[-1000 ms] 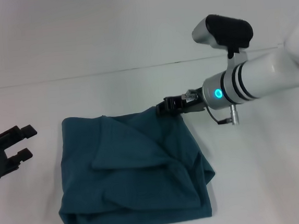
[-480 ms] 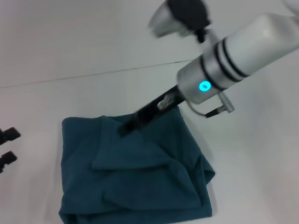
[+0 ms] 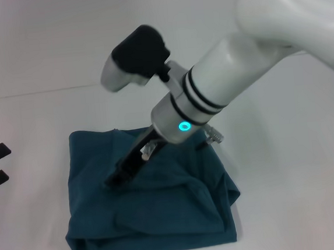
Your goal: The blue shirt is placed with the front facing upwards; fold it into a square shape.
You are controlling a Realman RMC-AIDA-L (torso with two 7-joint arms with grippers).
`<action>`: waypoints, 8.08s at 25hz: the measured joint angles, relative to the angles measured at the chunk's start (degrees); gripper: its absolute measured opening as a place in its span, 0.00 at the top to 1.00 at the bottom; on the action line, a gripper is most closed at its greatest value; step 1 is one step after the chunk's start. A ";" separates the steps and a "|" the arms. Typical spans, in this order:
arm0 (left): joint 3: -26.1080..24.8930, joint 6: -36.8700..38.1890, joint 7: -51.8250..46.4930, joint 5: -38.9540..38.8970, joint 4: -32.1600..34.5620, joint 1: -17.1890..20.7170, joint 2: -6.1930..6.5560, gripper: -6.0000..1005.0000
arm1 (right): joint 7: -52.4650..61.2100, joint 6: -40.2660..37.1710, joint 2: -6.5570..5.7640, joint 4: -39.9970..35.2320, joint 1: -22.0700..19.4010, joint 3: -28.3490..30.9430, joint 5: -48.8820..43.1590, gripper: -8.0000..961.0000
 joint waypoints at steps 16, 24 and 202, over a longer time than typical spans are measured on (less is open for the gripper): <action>0.02 0.09 0.42 -0.09 -0.30 -0.55 -0.27 0.22 | 2.17 7.08 0.19 -0.23 0.83 -12.15 1.22 0.53; 0.02 -0.08 0.54 -0.09 -0.39 -0.62 -0.36 0.22 | 2.73 6.78 0.08 0.61 1.21 -12.30 1.21 0.77; 0.15 1.23 1.28 -0.08 -0.19 -1.69 -0.82 0.22 | -4.02 -31.82 -9.53 -1.88 -23.06 44.53 -8.88 0.49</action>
